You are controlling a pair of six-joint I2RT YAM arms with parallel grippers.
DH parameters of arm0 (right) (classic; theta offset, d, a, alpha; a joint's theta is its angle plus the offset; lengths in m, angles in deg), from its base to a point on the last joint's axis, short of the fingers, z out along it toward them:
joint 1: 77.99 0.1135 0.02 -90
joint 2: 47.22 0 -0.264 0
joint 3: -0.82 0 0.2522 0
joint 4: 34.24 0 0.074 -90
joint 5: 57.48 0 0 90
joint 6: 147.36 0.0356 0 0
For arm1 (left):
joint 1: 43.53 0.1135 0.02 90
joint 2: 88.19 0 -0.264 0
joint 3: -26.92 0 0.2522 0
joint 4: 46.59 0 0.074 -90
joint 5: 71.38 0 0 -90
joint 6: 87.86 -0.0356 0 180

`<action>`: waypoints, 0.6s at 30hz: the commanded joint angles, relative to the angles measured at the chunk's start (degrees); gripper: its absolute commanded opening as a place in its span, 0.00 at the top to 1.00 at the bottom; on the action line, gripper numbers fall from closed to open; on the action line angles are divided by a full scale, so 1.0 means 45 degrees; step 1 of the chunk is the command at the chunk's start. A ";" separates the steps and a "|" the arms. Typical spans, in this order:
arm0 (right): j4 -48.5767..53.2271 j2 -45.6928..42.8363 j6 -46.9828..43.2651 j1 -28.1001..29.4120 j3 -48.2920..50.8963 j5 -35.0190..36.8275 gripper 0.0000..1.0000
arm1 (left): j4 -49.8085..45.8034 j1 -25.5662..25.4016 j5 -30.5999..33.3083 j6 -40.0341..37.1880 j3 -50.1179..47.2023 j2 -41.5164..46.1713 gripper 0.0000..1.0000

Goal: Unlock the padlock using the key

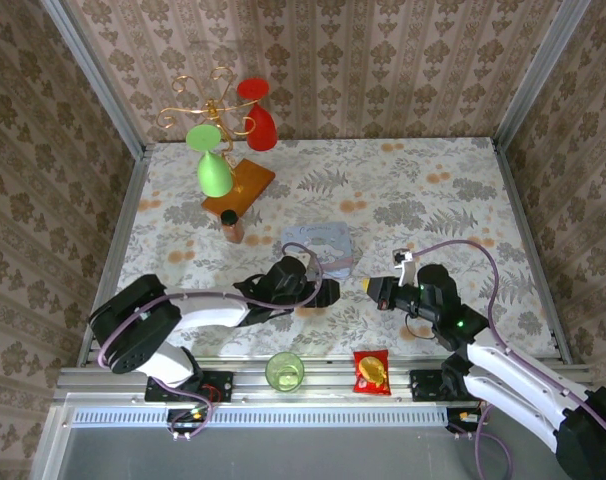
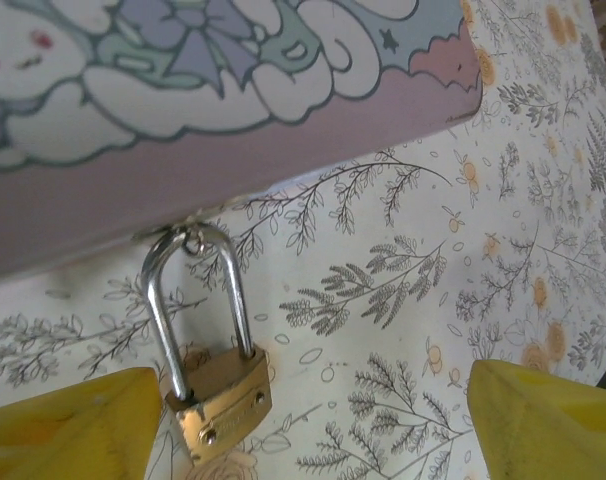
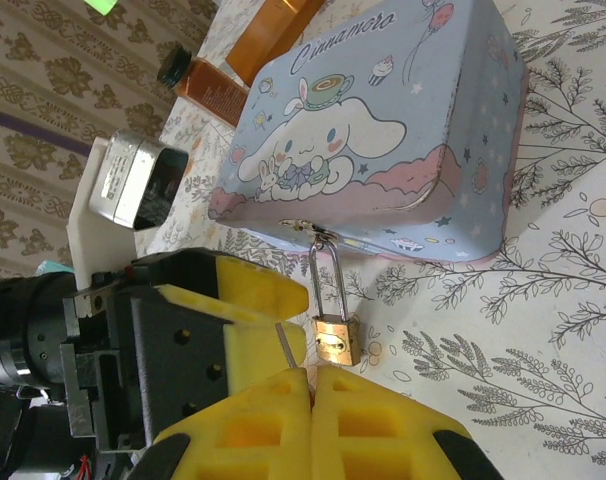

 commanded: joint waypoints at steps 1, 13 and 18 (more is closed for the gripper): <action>0.0266 -0.0455 0.0034 -0.0059 0.0237 0.0315 1.00 | 0.0037 0.0100 -0.0030 -0.0474 0.0332 -0.0477 0.22; 0.0349 -0.0780 0.0097 -0.0084 0.0494 0.0417 1.00 | 0.0732 -0.0184 0.0599 -0.0775 0.0648 -0.2025 0.40; 0.0368 -0.0766 0.0155 -0.0090 0.0493 0.0391 1.00 | 0.0969 -0.0179 0.0794 -0.0486 0.0527 -0.2414 0.54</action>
